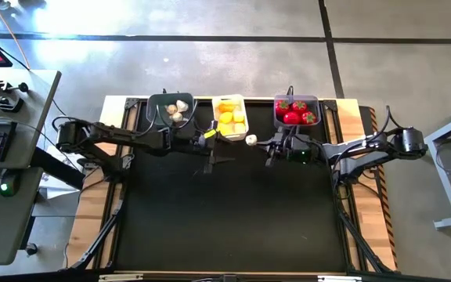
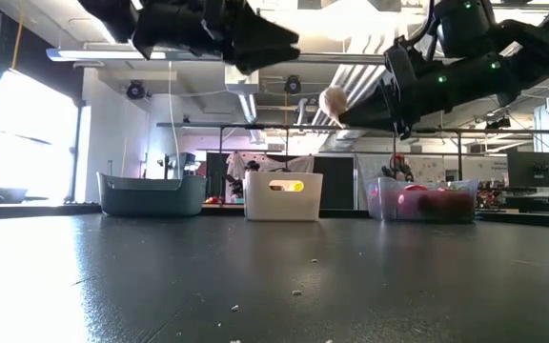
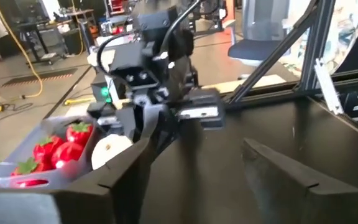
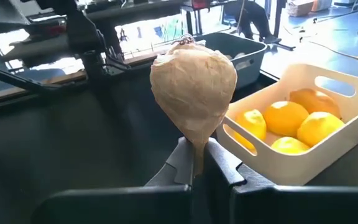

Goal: Sort produce into baskets
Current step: Put the white garlic into the blue bin

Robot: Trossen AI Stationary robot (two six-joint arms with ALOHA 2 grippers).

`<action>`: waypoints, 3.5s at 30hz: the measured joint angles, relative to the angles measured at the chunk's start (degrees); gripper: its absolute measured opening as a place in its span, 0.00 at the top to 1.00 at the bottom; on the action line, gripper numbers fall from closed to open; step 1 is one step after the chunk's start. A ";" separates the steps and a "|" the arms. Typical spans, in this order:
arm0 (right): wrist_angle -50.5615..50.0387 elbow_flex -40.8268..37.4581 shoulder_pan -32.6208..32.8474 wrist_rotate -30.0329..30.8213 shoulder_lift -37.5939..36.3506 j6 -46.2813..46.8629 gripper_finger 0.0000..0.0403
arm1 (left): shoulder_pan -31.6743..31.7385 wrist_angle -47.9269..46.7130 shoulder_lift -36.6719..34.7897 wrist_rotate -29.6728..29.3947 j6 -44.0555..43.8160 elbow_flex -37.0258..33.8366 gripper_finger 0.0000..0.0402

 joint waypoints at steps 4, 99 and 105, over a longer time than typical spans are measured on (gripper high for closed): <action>1.38 0.00 0.00 -1.11 0.00 0.31 1.00 | -1.01 -0.66 0.00 -0.27 0.00 1.67 0.35; -2.83 8.37 5.01 -5.69 0.00 -1.24 0.81 | -3.19 -10.71 6.06 -10.03 5.50 12.39 0.71; -3.07 8.35 4.96 0.44 0.02 -2.60 0.56 | -1.40 -13.86 2.65 -9.95 4.48 12.47 0.71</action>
